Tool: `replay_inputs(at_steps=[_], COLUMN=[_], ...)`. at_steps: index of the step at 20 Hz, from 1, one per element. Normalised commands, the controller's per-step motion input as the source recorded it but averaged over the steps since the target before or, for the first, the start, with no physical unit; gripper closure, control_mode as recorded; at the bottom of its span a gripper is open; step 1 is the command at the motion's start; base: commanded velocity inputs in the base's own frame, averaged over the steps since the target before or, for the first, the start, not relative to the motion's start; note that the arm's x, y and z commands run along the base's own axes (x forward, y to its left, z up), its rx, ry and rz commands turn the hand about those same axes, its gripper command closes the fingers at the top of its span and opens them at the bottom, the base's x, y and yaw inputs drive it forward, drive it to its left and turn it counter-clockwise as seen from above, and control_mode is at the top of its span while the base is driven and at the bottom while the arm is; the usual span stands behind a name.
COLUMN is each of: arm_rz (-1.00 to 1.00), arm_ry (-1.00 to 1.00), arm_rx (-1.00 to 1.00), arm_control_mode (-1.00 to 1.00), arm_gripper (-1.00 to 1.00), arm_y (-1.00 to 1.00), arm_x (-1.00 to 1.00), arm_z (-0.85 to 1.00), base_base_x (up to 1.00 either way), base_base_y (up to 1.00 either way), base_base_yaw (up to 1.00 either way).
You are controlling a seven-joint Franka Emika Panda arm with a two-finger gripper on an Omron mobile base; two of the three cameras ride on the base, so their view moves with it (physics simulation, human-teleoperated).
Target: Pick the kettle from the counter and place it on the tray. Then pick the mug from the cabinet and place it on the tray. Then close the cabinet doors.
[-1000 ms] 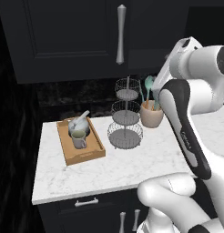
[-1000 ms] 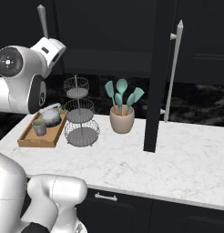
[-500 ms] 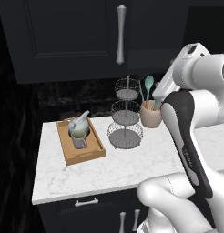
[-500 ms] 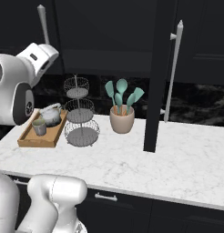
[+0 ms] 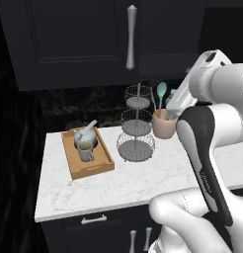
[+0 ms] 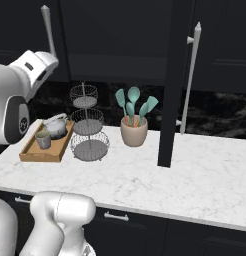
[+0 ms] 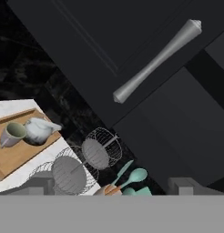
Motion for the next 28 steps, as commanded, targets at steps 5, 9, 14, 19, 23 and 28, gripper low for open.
replay_inputs(at_steps=[5,9,14,19,23,28], arm_rz=[-0.02,-0.09,-0.29,-0.4,-0.33,-0.3], arm_ry=[0.0,0.0,-0.07,-0.14,-0.23,-0.21], arm_rx=[0.0,0.0,0.14,0.25,0.32,0.42], arm_control_mode=[-1.0,-1.0,-1.0,-1.0,-1.0,-1.0], arm_gripper=[-1.0,-1.0,-1.0,-1.0,-1.0,-1.0], arm_y=[0.01,-0.11,-0.4,-0.32,-0.32,-0.45], arm_x=[-0.12,-0.1,-0.22,-0.23,-0.28,-0.19], arm_z=[0.0,0.0,0.0,0.0,0.0,0.0], base_base_x=[0.0,0.0,0.0,0.0,0.0,0.0], base_base_y=[0.0,0.0,0.0,0.0,0.0,0.0], base_base_yaw=[0.0,0.0,0.0,0.0,0.0,0.0])
